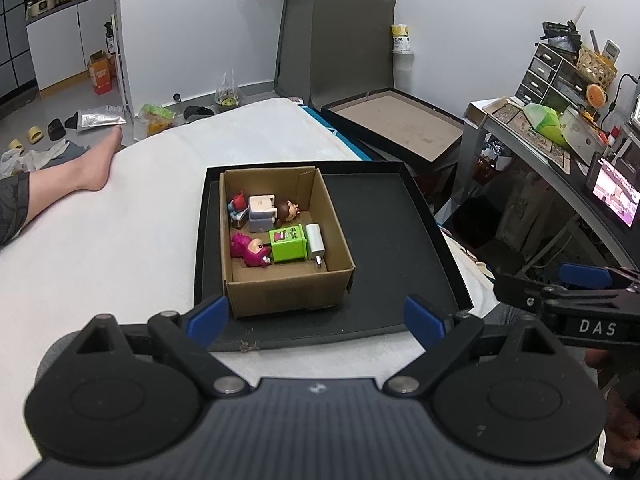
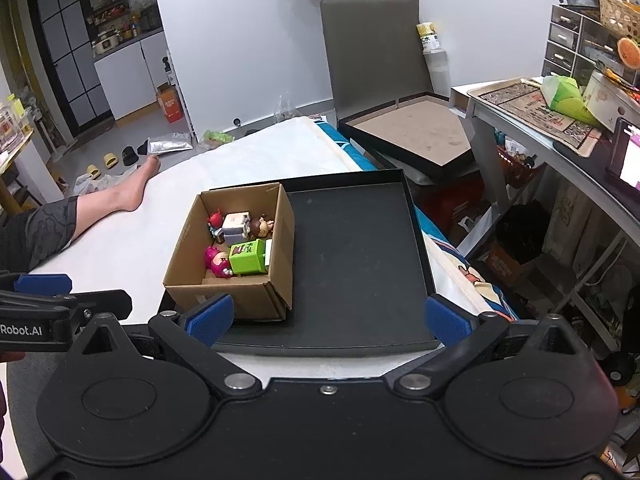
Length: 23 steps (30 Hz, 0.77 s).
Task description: Organize rigid objects
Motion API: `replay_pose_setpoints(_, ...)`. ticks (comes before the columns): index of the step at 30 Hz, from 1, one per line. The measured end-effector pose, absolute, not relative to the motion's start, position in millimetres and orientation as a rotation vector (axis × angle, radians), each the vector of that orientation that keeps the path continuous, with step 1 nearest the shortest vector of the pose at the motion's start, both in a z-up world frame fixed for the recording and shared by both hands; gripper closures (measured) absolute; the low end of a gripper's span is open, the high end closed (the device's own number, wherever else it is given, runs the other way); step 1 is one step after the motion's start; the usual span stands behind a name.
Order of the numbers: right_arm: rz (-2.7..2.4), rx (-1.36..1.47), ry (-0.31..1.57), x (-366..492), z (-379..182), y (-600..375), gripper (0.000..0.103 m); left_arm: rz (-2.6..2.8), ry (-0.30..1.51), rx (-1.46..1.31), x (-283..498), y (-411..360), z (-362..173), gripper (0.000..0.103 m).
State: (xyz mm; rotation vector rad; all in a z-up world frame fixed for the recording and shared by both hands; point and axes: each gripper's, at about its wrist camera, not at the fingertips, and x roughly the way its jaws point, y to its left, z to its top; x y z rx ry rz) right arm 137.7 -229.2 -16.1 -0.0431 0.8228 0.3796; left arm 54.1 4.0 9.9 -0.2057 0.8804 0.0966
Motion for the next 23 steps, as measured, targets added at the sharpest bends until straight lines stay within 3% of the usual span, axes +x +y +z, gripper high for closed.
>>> replay_pose_setpoints(23,0.347,-0.037,0.857,142,-24,-237,0.0,0.058,0.889,-0.129,56,-16,4,0.009)
